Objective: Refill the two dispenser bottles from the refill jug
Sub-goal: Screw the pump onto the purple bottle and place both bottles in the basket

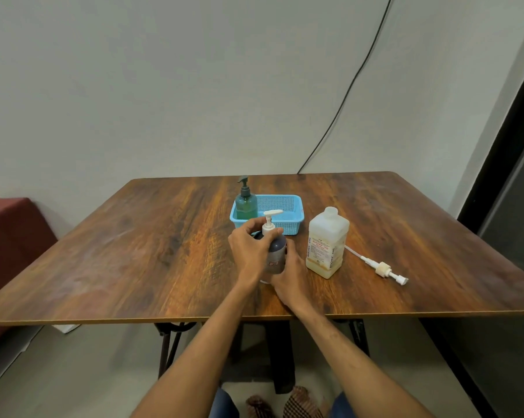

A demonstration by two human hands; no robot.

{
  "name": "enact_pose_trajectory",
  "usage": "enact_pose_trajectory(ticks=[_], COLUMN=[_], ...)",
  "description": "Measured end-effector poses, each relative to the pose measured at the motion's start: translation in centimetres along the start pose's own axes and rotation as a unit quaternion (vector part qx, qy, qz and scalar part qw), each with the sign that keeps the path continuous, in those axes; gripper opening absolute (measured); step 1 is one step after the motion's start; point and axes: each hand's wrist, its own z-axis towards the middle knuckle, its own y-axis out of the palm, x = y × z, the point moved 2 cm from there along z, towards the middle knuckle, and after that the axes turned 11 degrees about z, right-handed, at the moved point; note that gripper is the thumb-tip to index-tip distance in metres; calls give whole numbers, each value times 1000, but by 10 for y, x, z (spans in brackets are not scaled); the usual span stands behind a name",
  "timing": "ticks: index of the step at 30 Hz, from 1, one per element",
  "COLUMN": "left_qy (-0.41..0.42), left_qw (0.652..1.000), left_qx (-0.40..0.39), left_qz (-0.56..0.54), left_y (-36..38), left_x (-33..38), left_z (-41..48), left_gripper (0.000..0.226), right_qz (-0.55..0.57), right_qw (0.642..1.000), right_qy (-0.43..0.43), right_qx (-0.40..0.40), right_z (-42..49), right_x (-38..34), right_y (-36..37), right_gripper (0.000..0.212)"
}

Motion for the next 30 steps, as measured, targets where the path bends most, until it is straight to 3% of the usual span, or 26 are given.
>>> enact_pose_trajectory(ticks=[7, 9, 13, 17, 24, 27, 30], left_qy=[1, -21, -59, -35, 24, -6, -36], left_qw=[984, 987, 997, 998, 988, 972, 968], left_qx=[-166, -136, 20, 33, -148, -225, -222], left_qz=[-71, -76, -55, -32, -39, -68, -114], left_y=[-16, -13, -4, -1, -19, -24, -25], left_x=[-9, -10, 1, 6, -5, -5, -6], left_z=[21, 17, -7, -10, 24, 35, 33], left_gripper=[31, 34, 45, 39, 32, 31, 35], right_qz=[4, 7, 4, -5, 12, 14, 13], right_qw=[1000, 1000, 1000, 1000, 1000, 1000, 1000], right_qy=[2, 8, 2, -6, 7, 20, 22], right_qx=[1, 1, 4, 4, -6, -7, -12], right_z=[0, 0, 0, 0, 0, 0, 0], right_x=[4, 5, 3, 2, 5, 4, 4], right_y=[0, 0, 0, 1, 1, 1, 0], right_gripper=[92, 93, 87, 81, 88, 89, 89])
